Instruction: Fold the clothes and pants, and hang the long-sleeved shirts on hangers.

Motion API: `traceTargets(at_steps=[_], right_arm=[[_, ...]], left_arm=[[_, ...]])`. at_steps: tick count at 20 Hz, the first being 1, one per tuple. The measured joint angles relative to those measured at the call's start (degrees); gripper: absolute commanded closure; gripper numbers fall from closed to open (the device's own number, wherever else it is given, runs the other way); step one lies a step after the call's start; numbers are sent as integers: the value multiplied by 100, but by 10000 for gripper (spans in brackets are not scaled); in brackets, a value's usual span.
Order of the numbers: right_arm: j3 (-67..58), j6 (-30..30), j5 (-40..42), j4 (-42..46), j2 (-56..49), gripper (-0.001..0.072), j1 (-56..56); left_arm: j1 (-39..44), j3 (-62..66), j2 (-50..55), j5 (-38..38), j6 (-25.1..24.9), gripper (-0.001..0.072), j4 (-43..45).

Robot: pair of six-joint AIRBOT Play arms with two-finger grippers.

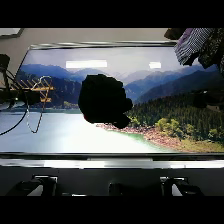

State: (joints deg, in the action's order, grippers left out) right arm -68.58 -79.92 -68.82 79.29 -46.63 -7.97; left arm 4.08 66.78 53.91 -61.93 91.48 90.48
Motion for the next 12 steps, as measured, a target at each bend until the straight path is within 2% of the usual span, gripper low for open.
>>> traceTargets(at_steps=[4, 5, 6, 7, 8, 12], right_arm=[[0, 0, 0, -2, 0, 669, 0], [0, 0, -2, 0, 0, 669, 0], [0, 0, 0, -2, 0, 669, 0], [0, 0, -2, -2, 0, 669, 0], [0, 0, 0, -2, 0, 669, 0], [0, 0, 0, -2, 0, 669, 0]], left_arm=[[0, 0, 0, 0, -2, 663, 0], [0, 0, 2, 0, -2, 631, 0], [0, 0, 2, -2, -2, 422, 2], [2, 0, 4, -2, 2, 53, 0], [2, 0, 15, -2, 46, -13, -2], [0, -122, 195, 2, 651, -7, -33]])
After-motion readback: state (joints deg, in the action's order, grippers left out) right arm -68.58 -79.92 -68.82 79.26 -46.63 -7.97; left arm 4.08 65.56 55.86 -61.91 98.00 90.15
